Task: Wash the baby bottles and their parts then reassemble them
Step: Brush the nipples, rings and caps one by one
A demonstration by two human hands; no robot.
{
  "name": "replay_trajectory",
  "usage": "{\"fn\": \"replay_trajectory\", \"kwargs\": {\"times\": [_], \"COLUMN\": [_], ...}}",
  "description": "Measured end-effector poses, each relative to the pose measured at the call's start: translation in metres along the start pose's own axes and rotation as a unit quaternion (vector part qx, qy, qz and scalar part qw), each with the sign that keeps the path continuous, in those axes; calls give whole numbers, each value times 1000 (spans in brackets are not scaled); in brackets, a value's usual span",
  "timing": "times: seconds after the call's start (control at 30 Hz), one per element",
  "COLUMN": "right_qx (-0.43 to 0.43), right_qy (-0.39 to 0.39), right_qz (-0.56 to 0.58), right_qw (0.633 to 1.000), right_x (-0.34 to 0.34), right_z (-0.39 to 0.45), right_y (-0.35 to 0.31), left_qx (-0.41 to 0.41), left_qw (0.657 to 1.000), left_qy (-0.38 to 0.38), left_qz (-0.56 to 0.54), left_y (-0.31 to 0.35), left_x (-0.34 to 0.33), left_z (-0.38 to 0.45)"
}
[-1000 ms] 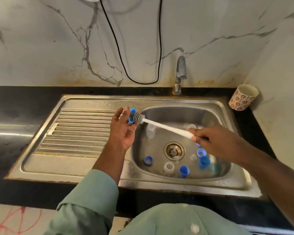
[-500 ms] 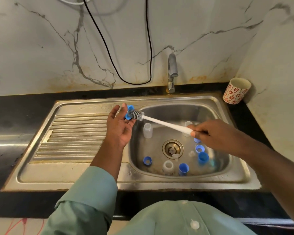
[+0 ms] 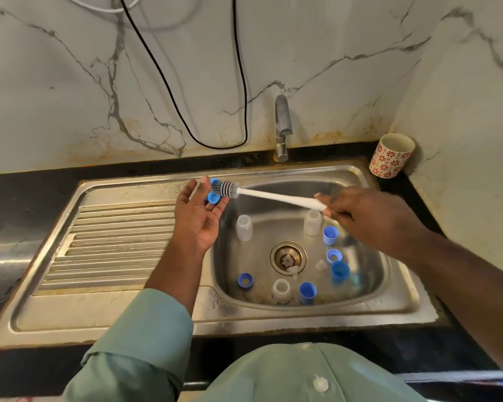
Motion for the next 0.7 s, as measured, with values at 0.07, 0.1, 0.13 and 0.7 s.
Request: {"fn": "replay_trajectory", "kwargs": {"times": [0.07, 0.1, 0.13, 0.7], "right_qx": [37, 60, 62, -86], "right_qy": [-30, -23, -3, -108], "right_qz": [-21, -14, 22, 432], "right_qw": [999, 998, 998, 892], "right_x": [-10, -9, -5, -35], "right_z": [-8, -9, -7, -24], "right_y": [-12, -15, -13, -7], "left_qx": [0, -1, -4, -23], "left_qw": [1000, 1000, 1000, 999], "left_qy": [6, 7, 5, -23], "left_qz": [-22, -29, -29, -16], "left_y": [4, 5, 6, 10], "left_x": [-1, -1, -1, -4], "left_z": [0, -1, -3, -12]}}
Point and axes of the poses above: each hand's wrist, its own z-axis towards the middle knuckle, its own x-axis out of the back of the hand, y = z × x, the point moved 8 cm from there along z, towards the middle knuckle, and after that the axes turned 7 degrees about -x, right-handed, at the moved point
